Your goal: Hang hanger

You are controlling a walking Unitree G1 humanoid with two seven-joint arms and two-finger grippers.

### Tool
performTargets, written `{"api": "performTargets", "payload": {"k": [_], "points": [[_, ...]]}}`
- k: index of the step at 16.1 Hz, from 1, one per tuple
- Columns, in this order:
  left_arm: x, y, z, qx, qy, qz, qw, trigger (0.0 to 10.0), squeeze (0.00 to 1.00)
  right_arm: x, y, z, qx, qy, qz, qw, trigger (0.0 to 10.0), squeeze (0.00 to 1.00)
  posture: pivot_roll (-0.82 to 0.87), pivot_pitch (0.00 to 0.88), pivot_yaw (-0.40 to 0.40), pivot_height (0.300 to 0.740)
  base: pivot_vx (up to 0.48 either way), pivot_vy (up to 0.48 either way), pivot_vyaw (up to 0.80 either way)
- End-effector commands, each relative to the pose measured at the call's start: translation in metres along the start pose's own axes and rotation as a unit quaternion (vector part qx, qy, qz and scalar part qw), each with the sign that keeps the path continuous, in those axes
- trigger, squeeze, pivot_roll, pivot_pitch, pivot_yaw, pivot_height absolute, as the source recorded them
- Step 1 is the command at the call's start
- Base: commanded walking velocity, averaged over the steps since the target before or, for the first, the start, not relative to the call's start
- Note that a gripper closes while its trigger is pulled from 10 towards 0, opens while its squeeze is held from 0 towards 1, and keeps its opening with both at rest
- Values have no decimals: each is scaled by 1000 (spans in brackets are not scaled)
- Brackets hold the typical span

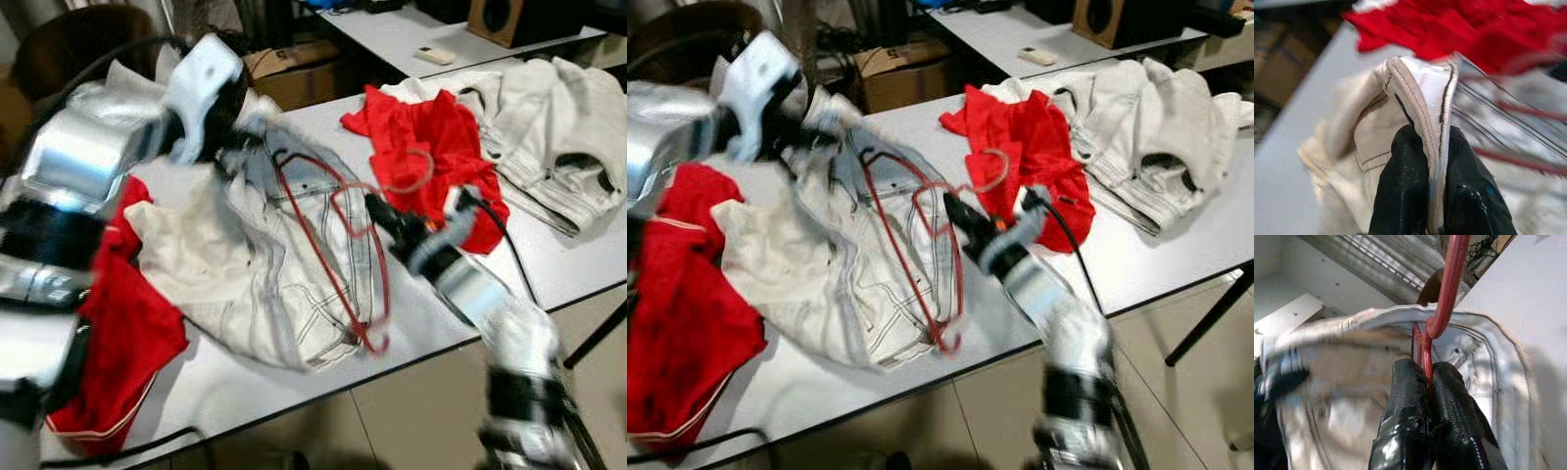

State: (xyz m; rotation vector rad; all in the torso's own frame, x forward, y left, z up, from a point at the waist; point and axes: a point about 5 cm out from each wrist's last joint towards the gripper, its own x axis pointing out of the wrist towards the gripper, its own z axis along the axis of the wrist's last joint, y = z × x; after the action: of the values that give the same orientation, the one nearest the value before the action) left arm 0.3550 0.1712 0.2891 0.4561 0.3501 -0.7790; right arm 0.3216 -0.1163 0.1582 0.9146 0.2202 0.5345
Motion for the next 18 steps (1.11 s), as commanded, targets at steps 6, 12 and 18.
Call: {"api": "performTargets", "payload": {"k": [6, 12, 18], "points": [[-11, -35, 24, -177, -79, -141, 971, 0, 0, 50, 11, -3, -19, -43, -43, 998, 10000, 0, 36, 0, 83, 740, 0, 0, 0], [-7, 7, 86, -371, -241, -37, 896, 0, 0, 63, 11, -9, -22, -101, -108, 989, 10000, 0, 25, 0, 118, 740, 0, 0, 0], [-1, 26, 101, -378, -259, 87, 885, 0, 0, 61, 17, -30, -40, -126, -186, 974, 10000, 0, 20, 0, 146, 740, 0, 0, 0]]}}
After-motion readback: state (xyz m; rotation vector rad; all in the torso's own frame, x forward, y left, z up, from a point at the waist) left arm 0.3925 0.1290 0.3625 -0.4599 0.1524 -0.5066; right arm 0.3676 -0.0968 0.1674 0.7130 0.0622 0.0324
